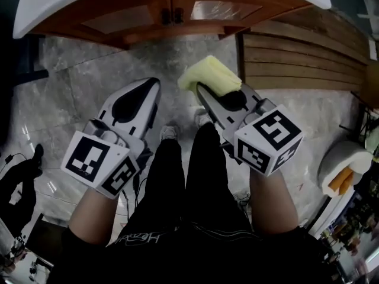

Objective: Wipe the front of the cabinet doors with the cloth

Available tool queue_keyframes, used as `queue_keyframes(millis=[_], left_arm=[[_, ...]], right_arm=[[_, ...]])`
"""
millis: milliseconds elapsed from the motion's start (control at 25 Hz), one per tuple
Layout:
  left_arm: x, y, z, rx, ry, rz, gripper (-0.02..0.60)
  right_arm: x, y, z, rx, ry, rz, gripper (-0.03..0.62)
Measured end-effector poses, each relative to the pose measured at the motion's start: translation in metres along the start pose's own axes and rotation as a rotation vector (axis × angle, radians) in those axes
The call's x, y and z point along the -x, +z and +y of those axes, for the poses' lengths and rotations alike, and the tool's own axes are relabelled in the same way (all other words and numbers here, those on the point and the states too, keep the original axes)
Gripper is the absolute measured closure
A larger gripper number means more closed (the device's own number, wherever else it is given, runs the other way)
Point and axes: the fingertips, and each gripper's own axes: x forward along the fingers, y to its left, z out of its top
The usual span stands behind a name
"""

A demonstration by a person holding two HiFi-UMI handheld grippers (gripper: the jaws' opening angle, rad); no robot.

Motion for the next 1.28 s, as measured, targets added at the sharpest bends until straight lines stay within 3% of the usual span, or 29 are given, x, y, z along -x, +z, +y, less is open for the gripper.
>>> queue_keyframes(millis=[280,480,760,960,1280], left_arm=[[-0.025,-0.030,0.030,0.100,0.106,-0.023,0.575],[-0.034,-0.027,0.035,0.114,0.156,-0.042,0.575],[-0.042,-0.023,0.035,0.138,0.194,-0.059,0.575],[-0.045,-0.025,0.034,0.203,0.202,-0.064,0.575],[-0.043,-0.028,0.036,0.209,0.242,-0.068,0.575]], right_arm=[[-0.032,0.000,-0.037,0.093,0.023,0.067,0.553],[-0.052,0.018,-0.055,0.147,0.046,0.082,0.553],[-0.076,0.041,-0.070,0.198,0.041,0.078,0.553],[-0.090,0.051,-0.074,0.213,0.059,0.089,0.553],[-0.108,0.056,-0.082,0.280,0.047,0.115,0.553]])
